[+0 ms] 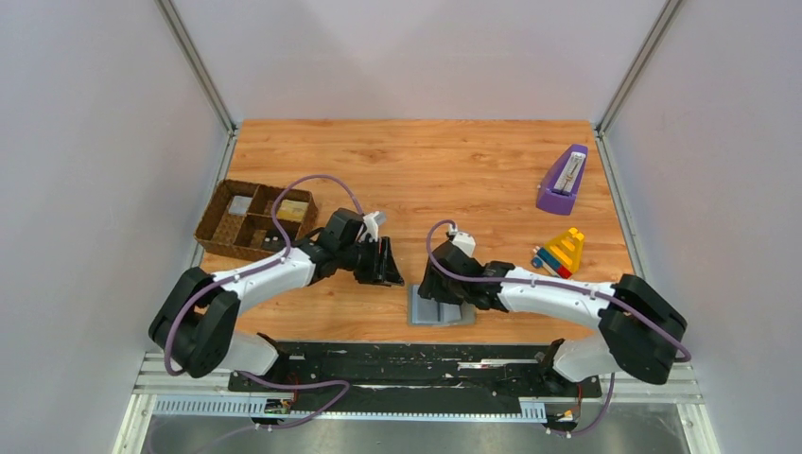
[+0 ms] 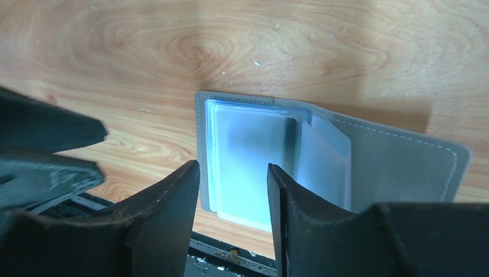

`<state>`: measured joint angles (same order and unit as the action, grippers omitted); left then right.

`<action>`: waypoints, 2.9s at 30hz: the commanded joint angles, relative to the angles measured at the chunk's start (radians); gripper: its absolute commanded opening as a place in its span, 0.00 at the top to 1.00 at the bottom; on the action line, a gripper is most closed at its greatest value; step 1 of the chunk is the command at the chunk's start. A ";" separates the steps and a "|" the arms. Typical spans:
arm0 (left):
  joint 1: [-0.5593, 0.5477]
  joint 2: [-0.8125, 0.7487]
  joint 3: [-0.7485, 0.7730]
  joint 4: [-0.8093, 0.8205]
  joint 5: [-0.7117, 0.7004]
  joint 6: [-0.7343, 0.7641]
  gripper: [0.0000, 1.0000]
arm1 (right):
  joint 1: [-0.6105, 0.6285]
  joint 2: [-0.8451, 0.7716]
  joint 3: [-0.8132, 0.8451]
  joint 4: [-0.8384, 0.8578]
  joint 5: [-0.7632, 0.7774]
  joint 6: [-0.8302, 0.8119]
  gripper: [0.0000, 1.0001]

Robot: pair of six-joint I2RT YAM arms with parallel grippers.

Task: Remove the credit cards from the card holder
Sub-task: Remove the credit card from the card holder.

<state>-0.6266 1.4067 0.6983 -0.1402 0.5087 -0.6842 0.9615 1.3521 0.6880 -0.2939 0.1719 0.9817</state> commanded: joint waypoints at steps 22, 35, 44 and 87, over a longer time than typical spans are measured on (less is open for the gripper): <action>0.006 -0.192 -0.028 -0.151 -0.200 0.069 0.47 | 0.130 0.371 0.348 -0.433 0.194 0.085 0.57; 0.025 -0.209 -0.048 -0.150 -0.178 0.060 0.47 | 0.139 0.314 0.339 -0.390 0.206 0.083 0.96; 0.025 -0.192 -0.040 -0.136 -0.145 0.047 0.48 | 0.140 0.104 0.181 -0.091 0.117 0.002 1.00; -0.182 0.286 0.134 0.321 0.114 -0.138 0.61 | -0.257 -0.574 -0.427 0.127 -0.198 -0.043 0.85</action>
<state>-0.7692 1.6283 0.8013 0.0925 0.5949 -0.7834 0.7097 0.8108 0.2779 -0.1417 -0.0574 0.9211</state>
